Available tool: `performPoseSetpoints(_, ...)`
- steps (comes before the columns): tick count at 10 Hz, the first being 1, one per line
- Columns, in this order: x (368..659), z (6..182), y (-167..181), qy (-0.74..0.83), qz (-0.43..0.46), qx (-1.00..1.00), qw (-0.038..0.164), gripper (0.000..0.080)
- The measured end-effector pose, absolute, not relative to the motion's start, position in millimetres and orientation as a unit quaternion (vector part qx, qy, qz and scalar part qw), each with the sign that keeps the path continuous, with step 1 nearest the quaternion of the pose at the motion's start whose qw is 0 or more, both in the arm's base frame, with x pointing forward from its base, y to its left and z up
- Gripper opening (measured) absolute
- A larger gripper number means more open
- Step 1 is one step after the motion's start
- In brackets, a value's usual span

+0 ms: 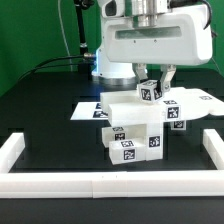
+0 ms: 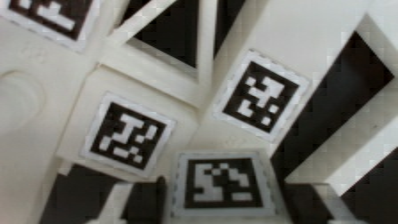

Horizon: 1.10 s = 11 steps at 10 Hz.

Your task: Assemble chair

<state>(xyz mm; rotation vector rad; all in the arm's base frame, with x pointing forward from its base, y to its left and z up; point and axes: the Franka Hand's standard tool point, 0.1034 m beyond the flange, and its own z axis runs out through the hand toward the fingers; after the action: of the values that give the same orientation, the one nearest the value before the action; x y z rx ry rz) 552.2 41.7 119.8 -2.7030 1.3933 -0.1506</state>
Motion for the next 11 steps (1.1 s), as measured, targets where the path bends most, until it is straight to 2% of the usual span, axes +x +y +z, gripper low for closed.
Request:
performPoseSetpoints(2,552.8,120.2,41.2,0.53,-0.042,-0.845,0.062,0.0285)
performPoseSetpoints(4,552.5,119.8,42.2,0.509,-0.043,-0.857,0.061,0.0296)
performPoseSetpoints(5,552.1,119.6,42.7,0.499,-0.041,-0.863,0.059,0.0473)
performPoseSetpoints(6,553.0,121.4,44.1,0.429,-0.037,-0.901,0.055,0.0613)
performPoseSetpoints(8,556.4,124.3,43.9,0.281,-0.04,-0.958,0.049,0.0639)
performPoseSetpoints(9,553.6,123.1,47.7,0.185,-0.037,-0.981,0.037,0.0646)
performPoseSetpoints(11,551.1,123.9,48.0,0.145,-0.051,-0.987,0.035,0.0646)
